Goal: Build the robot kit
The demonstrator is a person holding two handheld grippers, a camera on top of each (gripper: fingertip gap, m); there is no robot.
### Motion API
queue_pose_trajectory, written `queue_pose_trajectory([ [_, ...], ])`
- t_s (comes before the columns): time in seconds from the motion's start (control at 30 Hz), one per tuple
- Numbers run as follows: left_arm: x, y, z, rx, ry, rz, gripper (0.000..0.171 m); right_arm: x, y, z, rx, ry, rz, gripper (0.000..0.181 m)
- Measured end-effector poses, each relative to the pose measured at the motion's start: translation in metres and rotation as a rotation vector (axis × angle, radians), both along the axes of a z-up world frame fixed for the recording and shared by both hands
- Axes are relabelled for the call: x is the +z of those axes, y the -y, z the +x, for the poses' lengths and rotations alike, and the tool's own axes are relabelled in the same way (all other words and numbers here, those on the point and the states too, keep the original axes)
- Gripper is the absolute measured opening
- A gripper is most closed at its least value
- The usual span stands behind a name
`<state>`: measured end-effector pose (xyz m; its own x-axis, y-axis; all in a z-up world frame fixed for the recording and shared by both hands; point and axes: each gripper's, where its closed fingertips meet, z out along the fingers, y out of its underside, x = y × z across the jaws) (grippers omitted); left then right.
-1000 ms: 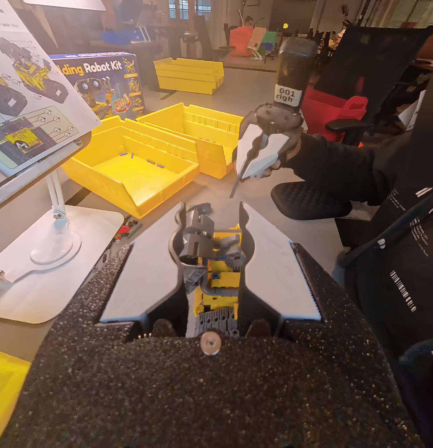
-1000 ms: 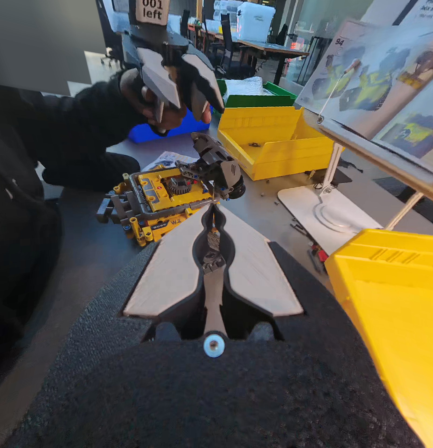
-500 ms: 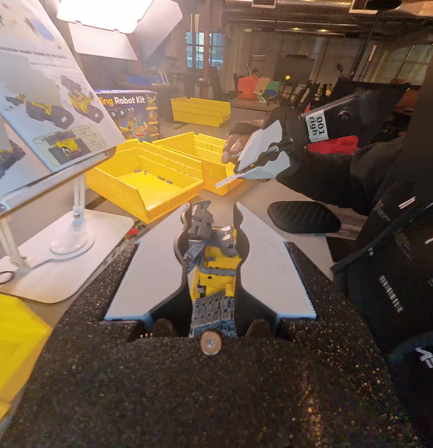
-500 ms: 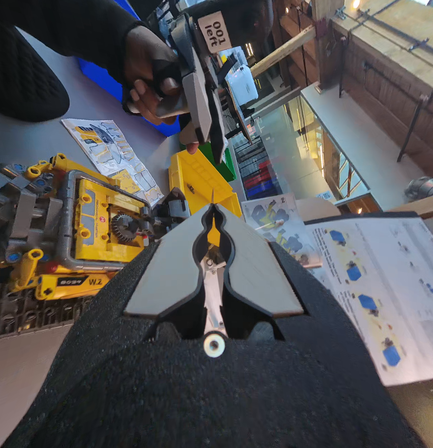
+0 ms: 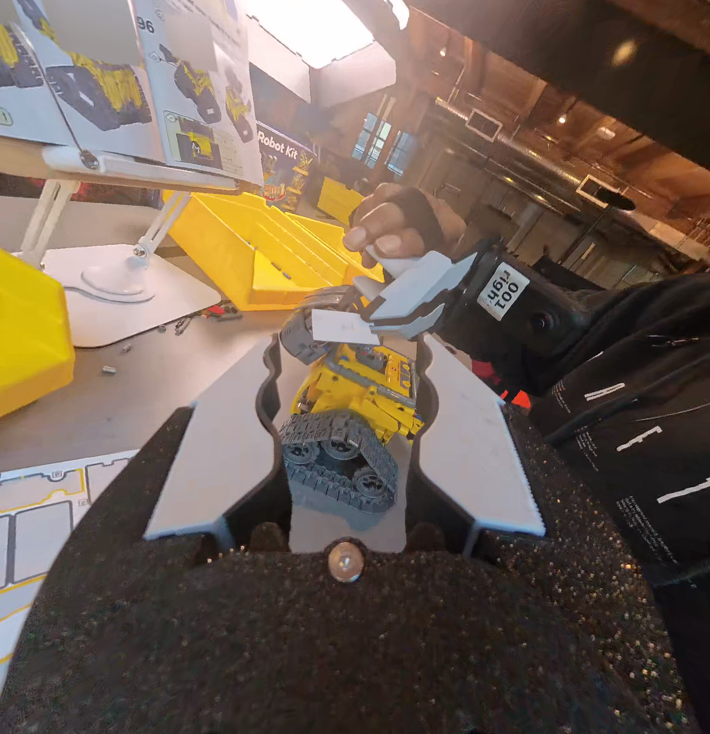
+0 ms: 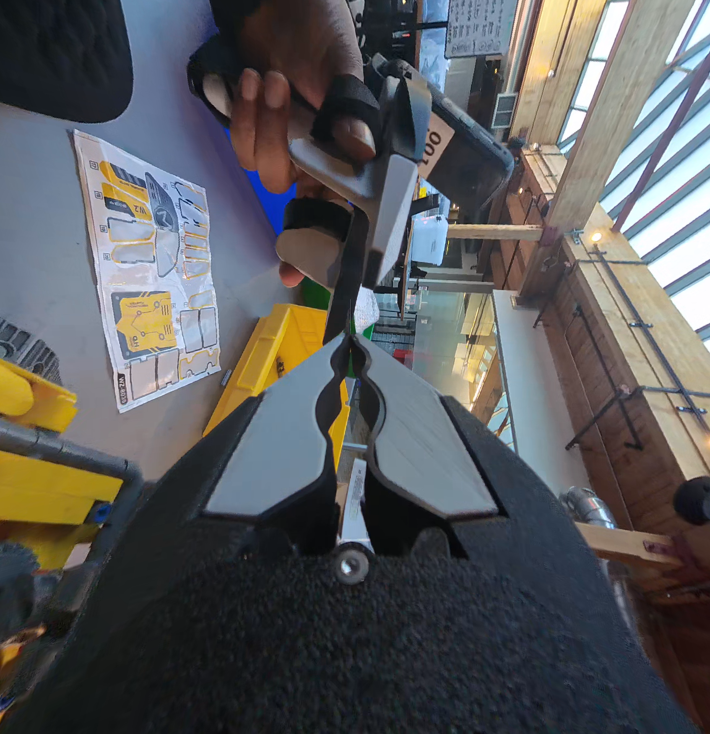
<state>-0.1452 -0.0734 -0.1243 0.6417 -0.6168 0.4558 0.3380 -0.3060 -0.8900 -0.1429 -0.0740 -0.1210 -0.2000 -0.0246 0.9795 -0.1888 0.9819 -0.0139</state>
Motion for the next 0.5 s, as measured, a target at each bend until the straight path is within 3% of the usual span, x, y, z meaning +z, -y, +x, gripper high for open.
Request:
queue_pose_trajectory([
  [0.1, -0.001, 0.003, -0.014, 0.004, 0.15, -0.055, 0.052, -0.005, 0.01, -0.011, 0.04, 0.004, 0.054, 0.0],
  [0.3, -0.009, 0.007, -0.04, -0.029, 0.608, -0.155, 0.03, -0.011, 0.019, -0.021, 0.08, 0.003, 0.125, 0.0],
  [0.5, -0.02, 0.011, -0.041, -0.025, 0.697, -0.188, 0.02, -0.019, 0.017, -0.023, 0.082, 0.021, 0.153, 0.0],
])
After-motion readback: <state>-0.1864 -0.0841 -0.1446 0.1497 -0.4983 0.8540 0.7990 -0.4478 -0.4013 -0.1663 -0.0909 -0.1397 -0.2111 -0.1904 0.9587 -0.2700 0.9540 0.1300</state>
